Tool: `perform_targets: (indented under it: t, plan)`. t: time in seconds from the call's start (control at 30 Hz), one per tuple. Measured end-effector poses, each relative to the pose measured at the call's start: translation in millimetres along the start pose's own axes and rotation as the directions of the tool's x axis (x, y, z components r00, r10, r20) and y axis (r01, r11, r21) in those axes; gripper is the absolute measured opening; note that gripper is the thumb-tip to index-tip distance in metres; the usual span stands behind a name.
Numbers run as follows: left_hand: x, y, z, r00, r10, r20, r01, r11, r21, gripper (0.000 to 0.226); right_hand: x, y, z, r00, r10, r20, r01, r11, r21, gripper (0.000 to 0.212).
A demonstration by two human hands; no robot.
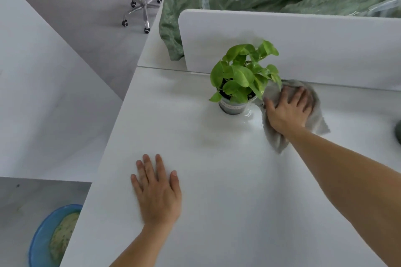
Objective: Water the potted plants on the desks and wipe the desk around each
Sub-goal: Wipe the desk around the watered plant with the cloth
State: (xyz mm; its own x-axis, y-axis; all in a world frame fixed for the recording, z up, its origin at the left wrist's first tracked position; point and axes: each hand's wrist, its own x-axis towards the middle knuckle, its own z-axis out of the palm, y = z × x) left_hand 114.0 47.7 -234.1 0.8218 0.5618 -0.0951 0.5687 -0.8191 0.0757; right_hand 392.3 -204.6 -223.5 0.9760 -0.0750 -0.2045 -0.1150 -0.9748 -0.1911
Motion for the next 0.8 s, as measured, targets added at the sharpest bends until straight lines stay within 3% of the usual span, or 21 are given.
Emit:
perform_targets:
  t: [0.1, 0.23, 0.33, 0.43, 0.47, 0.5, 0.57, 0.6, 0.63, 0.67, 0.73, 0.8]
  plan:
    - [0, -3, 1, 1.0, -0.002, -0.01, 0.002, 1.0, 0.009, 0.065, -25, -17, 8, 0.988, -0.147, 0.047, 0.15, 0.985, -0.081, 0.072]
    - [-2, -3, -2, 1.0, -0.006, -0.008, 0.006, 1.0, 0.007, 0.065, -120, -21, 33, 0.898, -0.421, 0.129, 0.433, 0.898, -0.081, 0.07]
    - [-2, -3, -4, 1.0, -0.016, -0.009, 0.016, 1.0, -0.005, 0.065, -186, -12, 46, 0.742, -0.649, 0.169, 0.666, 0.743, -0.071, 0.062]
    - [-2, 0, -4, 1.0, -0.023, -0.004, 0.023, 1.0, -0.004, 0.066, -173, 15, 36, 0.536, -0.796, 0.282, 0.839, 0.539, -0.076, 0.062]
    - [-2, 0, -4, 1.0, -0.024, -0.008, 0.024, 1.0, -0.002, 0.066, -153, 24, 28, 0.498, -0.819, 0.284, 0.865, 0.494, -0.09, 0.064]
    - [-1, 0, -4, 1.0, -0.022, -0.012, 0.022, 1.0, -0.001, 0.066, -125, 34, 21, 0.512, -0.82, 0.254, 0.858, 0.499, -0.12, 0.068]
    - [-1, -1, -2, 1.0, -0.019, -0.025, 0.019, 1.0, -0.007, 0.065, -62, 58, 3, 0.738, -0.651, 0.175, 0.674, 0.719, -0.169, 0.077]
    - [-2, -3, 0, 0.999, -0.017, -0.031, 0.016, 1.0, -0.009, 0.065, -34, 72, -7, 0.868, -0.484, 0.113, 0.497, 0.85, -0.177, 0.081]
    - [-3, -4, 1, 0.999, -0.016, -0.034, 0.016, 1.0, -0.009, 0.065, -13, 83, -17, 0.95, -0.308, 0.048, 0.312, 0.936, -0.163, 0.083]
    - [-3, -4, 2, 0.999, -0.014, -0.041, 0.013, 1.0, -0.008, 0.065, 2, 88, -25, 0.989, -0.149, 0.002, 0.148, 0.981, -0.128, 0.083]
    - [-2, -5, 4, 0.999, -0.012, -0.047, 0.012, 1.0, -0.005, 0.065, 16, 75, -26, 0.994, 0.11, -0.023, -0.11, 0.994, -0.028, 0.078]
    - [-1, -4, 5, 0.999, -0.015, -0.04, 0.015, 1.0, -0.001, 0.065, 13, 31, -18, 0.971, 0.239, -0.015, -0.238, 0.97, 0.044, 0.074]
